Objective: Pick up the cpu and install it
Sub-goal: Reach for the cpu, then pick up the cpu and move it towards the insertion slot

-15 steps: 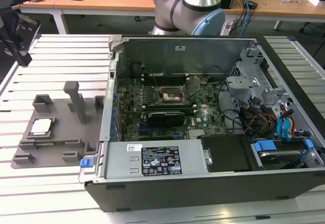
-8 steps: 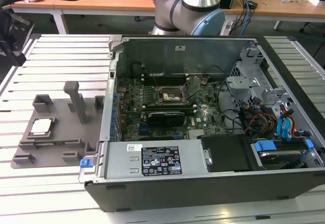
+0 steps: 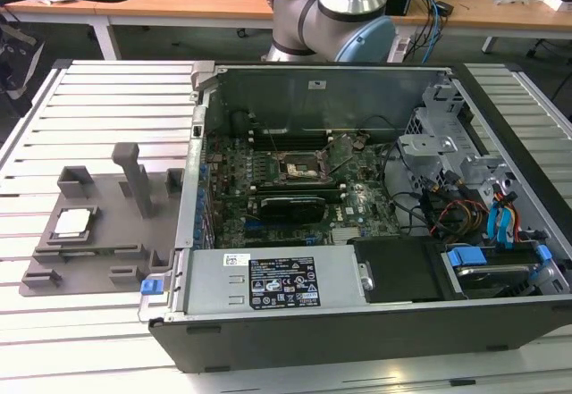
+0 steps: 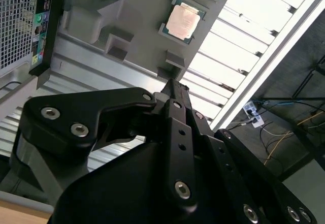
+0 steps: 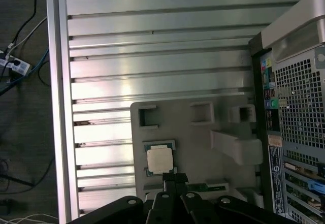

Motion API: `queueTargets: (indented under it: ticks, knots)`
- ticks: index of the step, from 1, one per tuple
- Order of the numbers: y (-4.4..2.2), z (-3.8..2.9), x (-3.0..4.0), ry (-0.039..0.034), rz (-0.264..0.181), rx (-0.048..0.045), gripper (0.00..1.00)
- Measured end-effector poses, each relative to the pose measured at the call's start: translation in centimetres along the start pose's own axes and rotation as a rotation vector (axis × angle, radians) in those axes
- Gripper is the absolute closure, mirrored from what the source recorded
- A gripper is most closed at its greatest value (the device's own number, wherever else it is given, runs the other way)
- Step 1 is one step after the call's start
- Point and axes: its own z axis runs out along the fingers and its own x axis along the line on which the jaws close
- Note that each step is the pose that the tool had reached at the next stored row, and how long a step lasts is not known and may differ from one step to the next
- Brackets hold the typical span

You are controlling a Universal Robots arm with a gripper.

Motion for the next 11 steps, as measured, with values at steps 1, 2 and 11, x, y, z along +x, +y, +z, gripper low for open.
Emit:
queueTargets:
  ticks: [1, 2, 11]
  knots:
    - [0.0, 0.0, 0.0, 0.0, 0.0, 0.0, 0.89]
    - [0.0, 0.0, 0.02, 0.0, 0.0, 0.0001, 0.89]
    - [0.0, 0.0, 0.04, 0.0, 0.0, 0.0001, 0.89]
